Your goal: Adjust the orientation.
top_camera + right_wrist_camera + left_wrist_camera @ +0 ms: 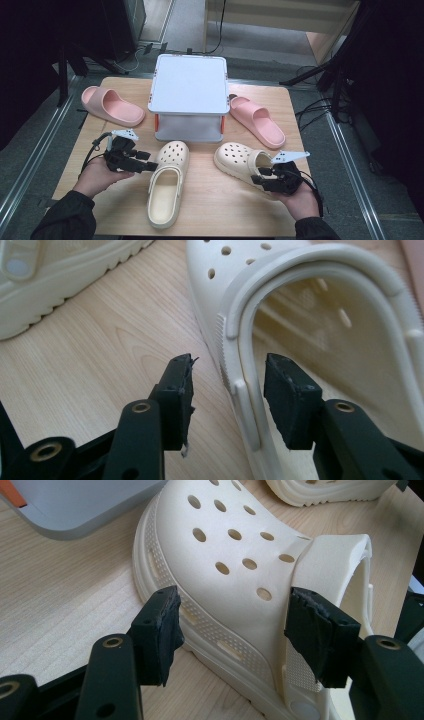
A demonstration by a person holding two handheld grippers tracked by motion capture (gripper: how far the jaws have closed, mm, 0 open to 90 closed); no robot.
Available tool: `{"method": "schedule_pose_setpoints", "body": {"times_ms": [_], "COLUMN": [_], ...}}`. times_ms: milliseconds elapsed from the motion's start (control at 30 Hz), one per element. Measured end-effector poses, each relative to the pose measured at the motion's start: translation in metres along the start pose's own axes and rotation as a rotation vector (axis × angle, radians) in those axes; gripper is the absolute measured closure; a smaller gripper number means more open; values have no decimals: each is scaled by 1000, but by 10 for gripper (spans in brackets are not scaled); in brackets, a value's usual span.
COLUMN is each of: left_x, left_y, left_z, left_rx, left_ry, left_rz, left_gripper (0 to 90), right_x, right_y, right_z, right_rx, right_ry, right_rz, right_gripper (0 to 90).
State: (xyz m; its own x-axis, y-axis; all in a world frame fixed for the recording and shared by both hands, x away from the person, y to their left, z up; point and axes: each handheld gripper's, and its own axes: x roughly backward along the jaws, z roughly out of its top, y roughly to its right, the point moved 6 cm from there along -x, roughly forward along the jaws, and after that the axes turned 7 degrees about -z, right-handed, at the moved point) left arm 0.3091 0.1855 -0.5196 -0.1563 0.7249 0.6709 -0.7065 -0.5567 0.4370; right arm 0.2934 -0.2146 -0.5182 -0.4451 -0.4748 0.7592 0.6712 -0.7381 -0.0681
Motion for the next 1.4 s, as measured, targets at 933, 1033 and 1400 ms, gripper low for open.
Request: {"method": "schedule_pose_setpoints", "body": {"times_ms": [933, 1033, 1400], "left_x": [3, 3, 3], "left_y": [-1, -1, -2], "left_z": [-3, -3, -3], "left_rx": [7, 5, 1], "left_ry": [1, 3, -5], "left_rz": [13, 13, 21], "left_gripper": [384, 384, 387], "right_x": [3, -1, -26], "right_y": [-13, -24, -68], "right_z": [39, 43, 40], "right_rx": [-125, -113, -30], "right_ry": [63, 60, -28], "right_rz": [-3, -7, -33], "right_gripper": [782, 781, 779]}}
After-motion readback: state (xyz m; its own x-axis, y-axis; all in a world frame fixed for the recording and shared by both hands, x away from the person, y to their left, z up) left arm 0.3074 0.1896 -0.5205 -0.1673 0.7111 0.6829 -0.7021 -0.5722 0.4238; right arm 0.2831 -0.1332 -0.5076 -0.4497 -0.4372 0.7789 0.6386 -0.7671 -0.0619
